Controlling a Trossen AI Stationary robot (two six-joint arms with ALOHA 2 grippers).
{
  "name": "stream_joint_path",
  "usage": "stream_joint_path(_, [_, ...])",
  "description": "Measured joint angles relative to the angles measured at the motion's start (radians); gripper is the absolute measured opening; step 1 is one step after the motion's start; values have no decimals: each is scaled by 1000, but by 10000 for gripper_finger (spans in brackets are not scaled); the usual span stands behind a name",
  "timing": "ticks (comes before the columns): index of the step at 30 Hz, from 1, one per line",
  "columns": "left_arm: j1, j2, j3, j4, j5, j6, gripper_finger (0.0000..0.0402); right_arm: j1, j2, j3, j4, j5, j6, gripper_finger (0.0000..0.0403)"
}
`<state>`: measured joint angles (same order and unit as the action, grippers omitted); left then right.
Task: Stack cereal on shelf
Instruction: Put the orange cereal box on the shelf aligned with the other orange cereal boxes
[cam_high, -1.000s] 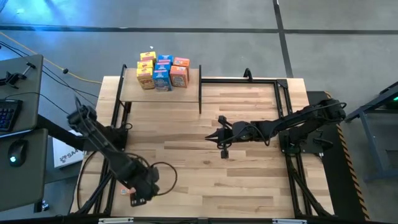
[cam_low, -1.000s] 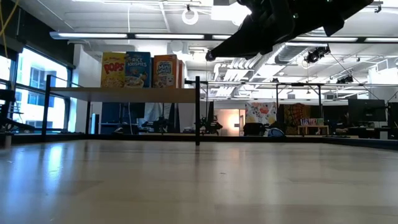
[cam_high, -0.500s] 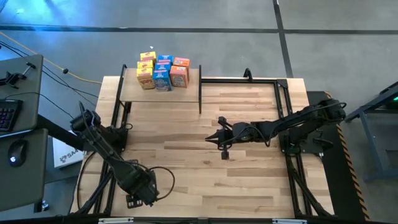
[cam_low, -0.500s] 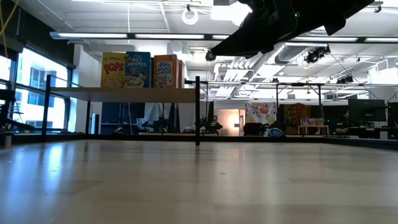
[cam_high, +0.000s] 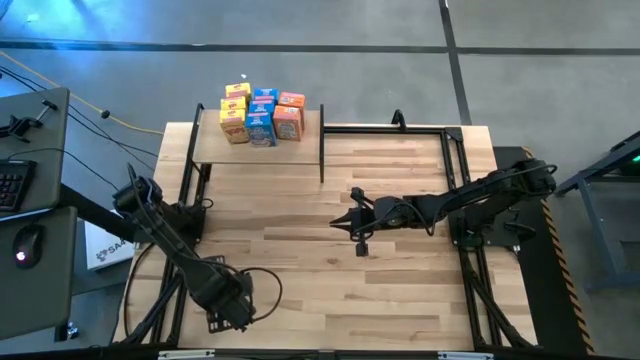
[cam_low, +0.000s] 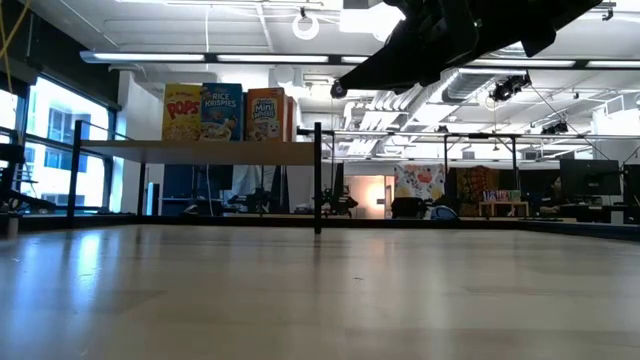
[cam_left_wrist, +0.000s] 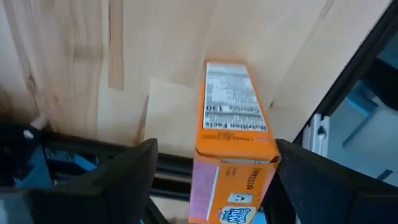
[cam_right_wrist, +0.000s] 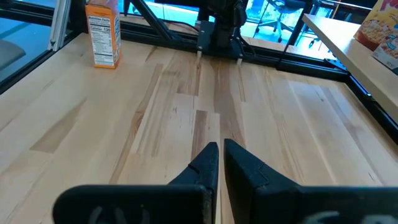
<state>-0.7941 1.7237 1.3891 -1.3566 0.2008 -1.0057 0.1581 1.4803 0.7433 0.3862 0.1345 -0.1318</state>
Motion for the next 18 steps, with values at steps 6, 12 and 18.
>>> stream_joint_path(6, [-6,0,-30,20,56,-6,283,0,0,0,0,0,0,13])
stream_joint_path(12, [-5,0,-30,29,54,6,240,0,0,0,0,1,0,13])
stream_joint_path(18, [4,0,-21,37,53,50,191,0,0,0,0,1,0,13])
